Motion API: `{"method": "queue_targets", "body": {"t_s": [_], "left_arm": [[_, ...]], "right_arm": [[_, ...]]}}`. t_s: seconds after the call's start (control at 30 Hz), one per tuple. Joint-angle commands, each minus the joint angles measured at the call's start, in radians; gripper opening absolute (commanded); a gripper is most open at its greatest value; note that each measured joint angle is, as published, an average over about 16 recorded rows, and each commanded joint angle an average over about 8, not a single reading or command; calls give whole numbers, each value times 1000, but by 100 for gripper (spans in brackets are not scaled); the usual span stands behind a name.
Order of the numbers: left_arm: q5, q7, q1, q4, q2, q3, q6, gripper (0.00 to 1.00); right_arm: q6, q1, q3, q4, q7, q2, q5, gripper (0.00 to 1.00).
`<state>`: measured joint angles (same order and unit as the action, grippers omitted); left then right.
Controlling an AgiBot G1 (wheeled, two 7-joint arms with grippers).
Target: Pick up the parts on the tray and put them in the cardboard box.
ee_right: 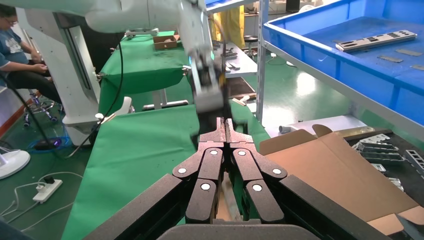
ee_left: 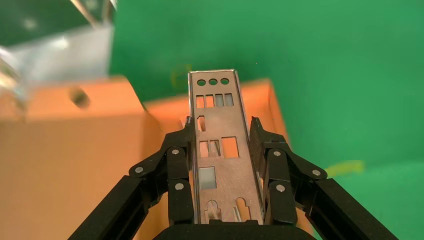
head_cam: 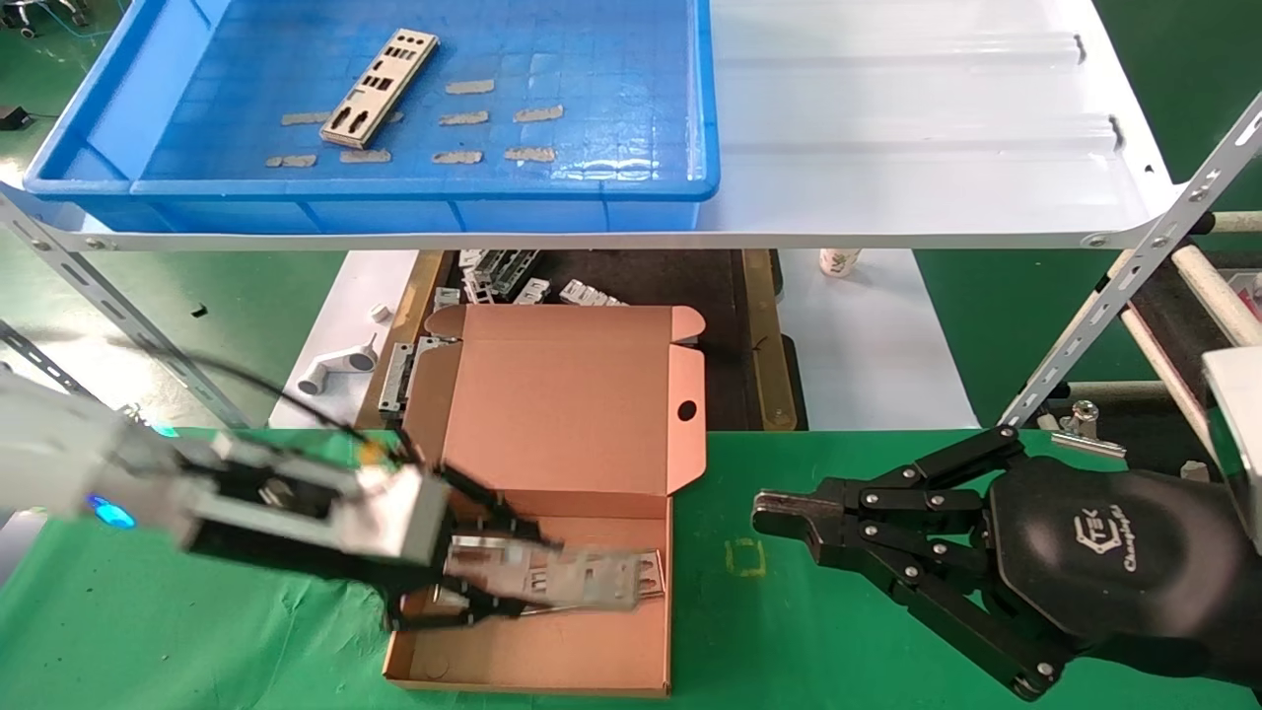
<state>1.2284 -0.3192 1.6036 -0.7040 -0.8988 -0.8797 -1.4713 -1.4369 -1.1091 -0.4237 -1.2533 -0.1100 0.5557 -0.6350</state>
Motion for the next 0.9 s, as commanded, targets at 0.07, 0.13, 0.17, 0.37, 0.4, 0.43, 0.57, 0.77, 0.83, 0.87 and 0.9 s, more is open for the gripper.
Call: {"method": "queue_targets", "body": {"t_s": [0.07, 0.13, 0.17, 0.37, 0.4, 0.43, 0.57, 0.77, 0.83, 0.87, 0.9], "left_arm": [[38, -17, -41, 7, -23, -23, 52, 0], [55, -22, -54, 22, -40, -31, 82, 0], [64, -26, -60, 29, -48, -35, 95, 0], [80, -38, -77, 74, -84, -46, 121, 4], [81, -40, -78, 81, -88, -47, 121, 9], [82, -42, -78, 88, -92, -48, 122, 20], [90, -51, -78, 112, -102, -53, 124, 70], [94, -64, -74, 140, -109, -54, 123, 100], [92, -71, -72, 146, -110, -53, 120, 100], [91, -75, -70, 149, -110, -53, 118, 100], [89, -79, -69, 151, -111, -52, 115, 100]], "right_arm": [[0, 0, 0, 0, 0, 0, 0, 0], [0, 0, 0, 0, 0, 0, 0, 0], [0, 0, 0, 0, 0, 0, 0, 0], [0, 0, 0, 0, 0, 0, 0, 0], [0, 0, 0, 0, 0, 0, 0, 0], [0, 0, 0, 0, 0, 0, 0, 0], [0, 0, 0, 0, 0, 0, 0, 0], [0, 0, 0, 0, 0, 0, 0, 0], [0, 0, 0, 0, 0, 0, 0, 0], [0, 0, 0, 0, 0, 0, 0, 0], [0, 0, 0, 0, 0, 0, 0, 0]]}}
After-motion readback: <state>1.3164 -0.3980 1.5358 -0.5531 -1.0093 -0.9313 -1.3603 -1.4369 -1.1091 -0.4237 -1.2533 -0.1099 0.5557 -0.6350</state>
